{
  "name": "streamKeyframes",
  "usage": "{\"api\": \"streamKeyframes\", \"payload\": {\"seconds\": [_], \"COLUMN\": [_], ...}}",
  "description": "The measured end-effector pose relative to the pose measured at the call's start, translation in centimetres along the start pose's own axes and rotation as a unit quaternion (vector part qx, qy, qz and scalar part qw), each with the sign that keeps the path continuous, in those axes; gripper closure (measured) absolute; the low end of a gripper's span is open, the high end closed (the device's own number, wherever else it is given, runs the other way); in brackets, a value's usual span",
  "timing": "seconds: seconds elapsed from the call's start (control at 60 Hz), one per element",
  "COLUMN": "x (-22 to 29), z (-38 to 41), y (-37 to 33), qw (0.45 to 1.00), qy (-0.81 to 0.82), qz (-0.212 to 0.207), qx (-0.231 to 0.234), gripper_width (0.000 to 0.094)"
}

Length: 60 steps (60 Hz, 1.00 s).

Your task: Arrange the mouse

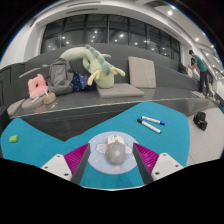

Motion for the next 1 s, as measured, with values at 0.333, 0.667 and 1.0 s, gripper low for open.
{"api": "streamKeyframes", "payload": {"seconds": [0.333,0.667,1.0], "x": [-10.0,-18.0,-18.0], "z": [5.1,6.9,8.2], "y": [-18.7,-23.9,-26.0], "qw": [0.997,0.996,0.994], "qy": [-0.056,-0.065,-0.087], "qz": [0.000,0.030,0.009], "qx": [0.044,0.052,0.061], "gripper_width": [0.0080,0.0080,0.0081]}}
Point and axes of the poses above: the point between the fingertips, and its own axes, seen from behind it with the camera up: z to the left, x up, y forward, the way the camera looks, the point moved 9 cm from there along -y, backward, against the way the camera looks, and after that the axes turned 8 degrees about y, right-handed, at the moved point
